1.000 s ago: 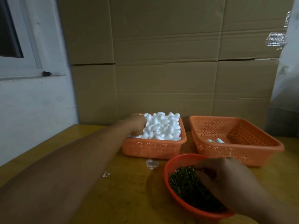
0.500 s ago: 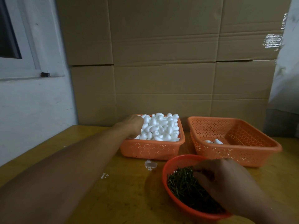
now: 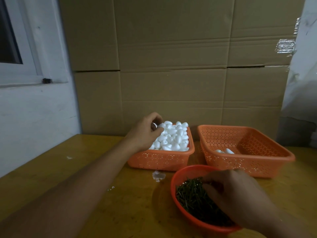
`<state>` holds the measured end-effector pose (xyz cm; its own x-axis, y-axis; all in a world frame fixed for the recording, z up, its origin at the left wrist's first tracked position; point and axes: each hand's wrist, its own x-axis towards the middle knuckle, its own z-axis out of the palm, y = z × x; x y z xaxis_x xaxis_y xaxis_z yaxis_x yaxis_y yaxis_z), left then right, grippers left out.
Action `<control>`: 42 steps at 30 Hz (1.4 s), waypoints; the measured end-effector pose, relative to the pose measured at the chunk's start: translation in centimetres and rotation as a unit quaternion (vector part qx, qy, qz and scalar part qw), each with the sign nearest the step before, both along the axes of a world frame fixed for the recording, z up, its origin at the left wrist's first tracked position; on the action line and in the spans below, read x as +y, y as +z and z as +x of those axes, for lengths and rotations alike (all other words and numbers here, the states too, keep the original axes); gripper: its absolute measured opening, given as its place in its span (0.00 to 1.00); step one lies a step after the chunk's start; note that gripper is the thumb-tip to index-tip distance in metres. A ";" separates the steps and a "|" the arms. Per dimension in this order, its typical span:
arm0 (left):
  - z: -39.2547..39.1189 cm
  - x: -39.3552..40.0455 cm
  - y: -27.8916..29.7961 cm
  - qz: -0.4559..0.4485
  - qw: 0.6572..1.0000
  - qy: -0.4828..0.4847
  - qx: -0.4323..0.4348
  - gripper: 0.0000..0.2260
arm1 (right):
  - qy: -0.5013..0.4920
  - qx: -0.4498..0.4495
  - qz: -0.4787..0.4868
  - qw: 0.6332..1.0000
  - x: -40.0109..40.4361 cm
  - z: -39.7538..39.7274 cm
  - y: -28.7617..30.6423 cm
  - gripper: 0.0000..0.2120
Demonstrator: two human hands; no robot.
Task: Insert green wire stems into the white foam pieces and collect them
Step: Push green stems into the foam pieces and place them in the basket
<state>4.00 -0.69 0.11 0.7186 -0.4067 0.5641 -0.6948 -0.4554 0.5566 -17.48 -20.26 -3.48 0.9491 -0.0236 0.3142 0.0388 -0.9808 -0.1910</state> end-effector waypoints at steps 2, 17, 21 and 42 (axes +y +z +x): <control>-1.9 -0.1 -0.1 -0.047 0.998 -0.049 -0.015 0.08 | 0.000 0.001 -0.001 1.000 0.0 0.1 -0.1 0.08; -11.1 -1.3 -4.2 -0.198 0.944 -0.218 0.151 0.13 | 0.017 0.053 -0.004 0.998 -0.3 -0.1 -0.3 0.09; -11.3 -1.3 -4.9 -0.174 0.950 -0.223 0.132 0.13 | 0.025 0.080 -0.004 0.997 0.0 0.1 -0.3 0.11; -12.6 -1.7 -5.3 -0.270 0.855 -0.286 0.338 0.11 | -0.054 0.126 -0.020 0.990 0.9 2.1 -1.6 0.09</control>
